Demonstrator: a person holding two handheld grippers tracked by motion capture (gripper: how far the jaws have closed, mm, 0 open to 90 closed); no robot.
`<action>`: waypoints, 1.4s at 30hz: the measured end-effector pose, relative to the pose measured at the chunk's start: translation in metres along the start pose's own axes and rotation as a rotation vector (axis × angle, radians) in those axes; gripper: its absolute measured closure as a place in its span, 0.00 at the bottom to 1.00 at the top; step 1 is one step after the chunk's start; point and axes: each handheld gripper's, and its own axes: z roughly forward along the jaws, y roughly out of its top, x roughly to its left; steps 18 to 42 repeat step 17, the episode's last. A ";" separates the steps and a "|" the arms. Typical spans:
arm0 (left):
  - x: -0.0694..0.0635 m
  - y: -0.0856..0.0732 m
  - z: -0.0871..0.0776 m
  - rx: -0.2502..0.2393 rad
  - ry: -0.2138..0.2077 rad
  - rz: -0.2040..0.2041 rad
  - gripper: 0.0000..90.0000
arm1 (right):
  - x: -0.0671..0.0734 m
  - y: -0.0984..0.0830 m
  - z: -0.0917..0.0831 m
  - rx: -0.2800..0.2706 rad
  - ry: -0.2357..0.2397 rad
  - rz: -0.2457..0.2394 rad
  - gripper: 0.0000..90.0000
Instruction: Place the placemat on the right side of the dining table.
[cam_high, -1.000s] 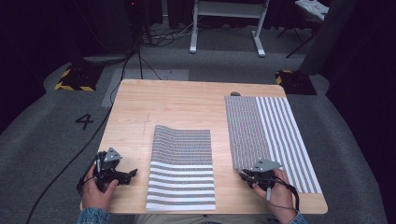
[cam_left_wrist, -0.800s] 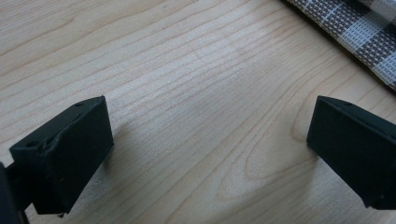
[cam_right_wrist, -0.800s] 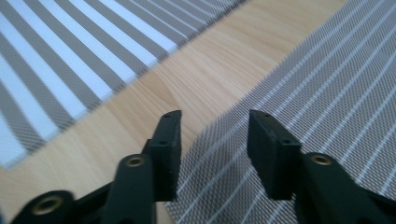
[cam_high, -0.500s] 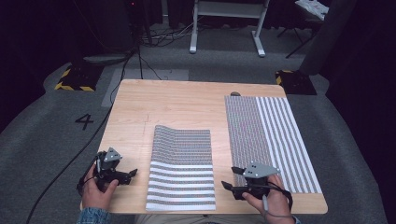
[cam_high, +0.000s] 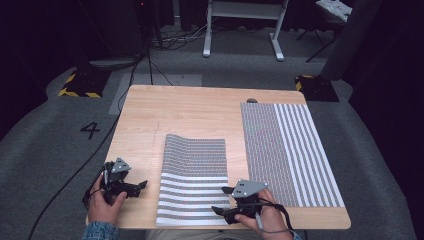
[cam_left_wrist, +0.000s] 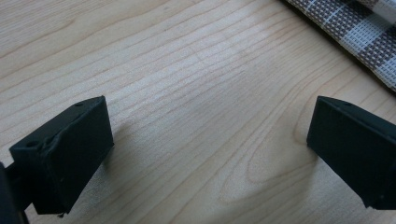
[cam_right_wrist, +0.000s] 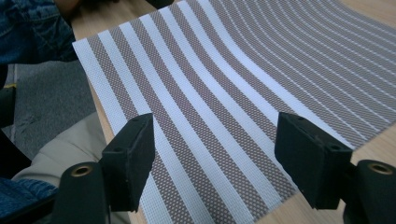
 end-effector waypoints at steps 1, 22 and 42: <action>0.000 0.000 0.000 0.000 0.000 0.000 0.00 | 0.000 0.000 0.005 0.002 0.005 -0.008 0.33; 0.000 0.000 0.000 -0.001 0.005 -0.001 0.00 | 0.003 -0.018 0.041 0.056 -0.025 -0.091 0.25; 0.000 0.000 0.000 -0.001 0.005 -0.001 0.00 | 0.003 -0.018 0.041 0.056 -0.025 -0.091 0.25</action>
